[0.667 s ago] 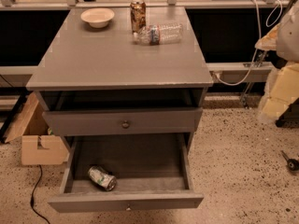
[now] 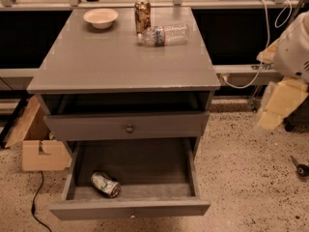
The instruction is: Pick 7up can from middle drawer and place on counter
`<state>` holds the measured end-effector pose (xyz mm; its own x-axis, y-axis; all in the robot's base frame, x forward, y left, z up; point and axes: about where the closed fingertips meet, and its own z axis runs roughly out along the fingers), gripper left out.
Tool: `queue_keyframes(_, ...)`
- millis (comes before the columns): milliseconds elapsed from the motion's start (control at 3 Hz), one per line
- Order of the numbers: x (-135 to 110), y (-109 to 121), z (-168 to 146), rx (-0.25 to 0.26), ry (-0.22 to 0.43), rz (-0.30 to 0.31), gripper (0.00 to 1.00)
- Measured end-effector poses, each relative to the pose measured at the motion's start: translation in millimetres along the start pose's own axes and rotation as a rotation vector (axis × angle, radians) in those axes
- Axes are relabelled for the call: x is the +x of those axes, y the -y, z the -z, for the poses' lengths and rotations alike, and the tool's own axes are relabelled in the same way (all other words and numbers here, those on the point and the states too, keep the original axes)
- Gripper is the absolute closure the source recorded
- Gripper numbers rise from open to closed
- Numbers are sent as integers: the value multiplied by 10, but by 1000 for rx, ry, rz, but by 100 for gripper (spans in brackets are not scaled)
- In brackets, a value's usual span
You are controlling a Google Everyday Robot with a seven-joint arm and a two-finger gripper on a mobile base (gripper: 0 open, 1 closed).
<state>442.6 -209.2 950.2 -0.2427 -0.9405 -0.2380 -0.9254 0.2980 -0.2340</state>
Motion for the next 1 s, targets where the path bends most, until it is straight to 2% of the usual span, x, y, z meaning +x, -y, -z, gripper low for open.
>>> queue_keyframes(333,-104,-175,-680,-57,85,-90,0)
queue_keyframes(667,-224,-369,-1103,-124,156,-145,0)
queue_keyframes(1000,-435,-692,-1411,-206,187,-123,0)
